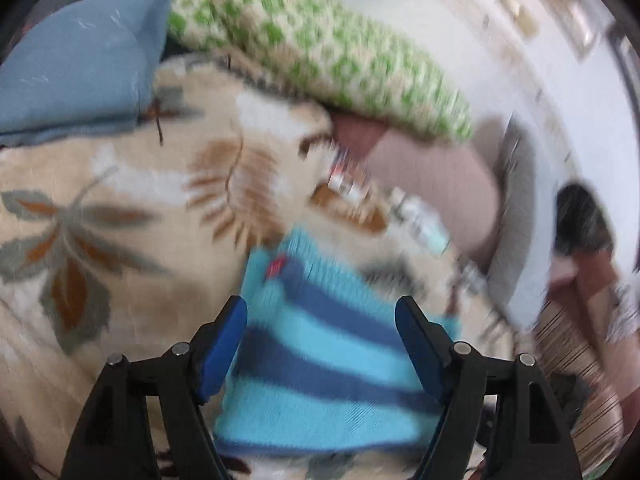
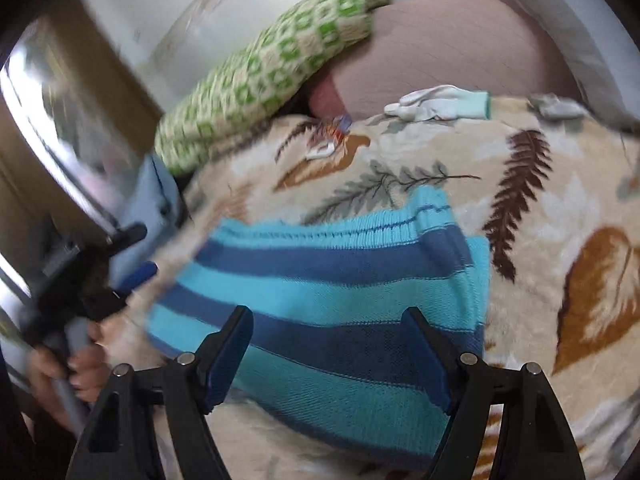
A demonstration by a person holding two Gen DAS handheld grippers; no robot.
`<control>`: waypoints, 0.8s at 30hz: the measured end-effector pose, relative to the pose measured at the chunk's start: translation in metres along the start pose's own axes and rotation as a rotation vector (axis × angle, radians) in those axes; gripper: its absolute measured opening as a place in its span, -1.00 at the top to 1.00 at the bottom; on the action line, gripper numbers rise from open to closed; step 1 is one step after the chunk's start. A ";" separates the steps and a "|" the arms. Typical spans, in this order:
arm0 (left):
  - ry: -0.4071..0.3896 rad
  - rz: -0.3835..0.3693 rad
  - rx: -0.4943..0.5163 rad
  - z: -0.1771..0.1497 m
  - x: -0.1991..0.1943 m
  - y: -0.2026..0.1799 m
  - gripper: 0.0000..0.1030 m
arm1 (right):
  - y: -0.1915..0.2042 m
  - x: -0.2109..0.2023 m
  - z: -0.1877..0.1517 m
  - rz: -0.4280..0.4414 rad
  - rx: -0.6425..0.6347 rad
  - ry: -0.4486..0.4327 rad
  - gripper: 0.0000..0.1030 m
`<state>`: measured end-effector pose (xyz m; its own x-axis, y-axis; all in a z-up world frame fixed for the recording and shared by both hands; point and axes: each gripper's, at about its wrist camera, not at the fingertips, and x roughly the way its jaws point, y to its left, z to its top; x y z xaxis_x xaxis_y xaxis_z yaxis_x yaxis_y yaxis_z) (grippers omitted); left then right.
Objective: Fold small clothes
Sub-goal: 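Lift the hem with both grippers and fold it over toward the collar, then lower the folded hem onto the sweater and release both grippers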
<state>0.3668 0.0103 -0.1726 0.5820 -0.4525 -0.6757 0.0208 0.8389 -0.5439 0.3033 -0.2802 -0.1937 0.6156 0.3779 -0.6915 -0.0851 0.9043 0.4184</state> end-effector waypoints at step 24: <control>0.058 0.168 0.053 -0.021 -0.011 0.031 -0.57 | 0.036 -0.009 -0.034 -0.178 -0.300 -0.013 -0.50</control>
<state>0.3440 0.0347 -0.1930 0.5332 -0.3202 -0.7830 -0.0292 0.9181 -0.3953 0.2679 -0.2437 -0.1929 0.6512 0.2081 -0.7298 -0.2004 0.9747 0.0992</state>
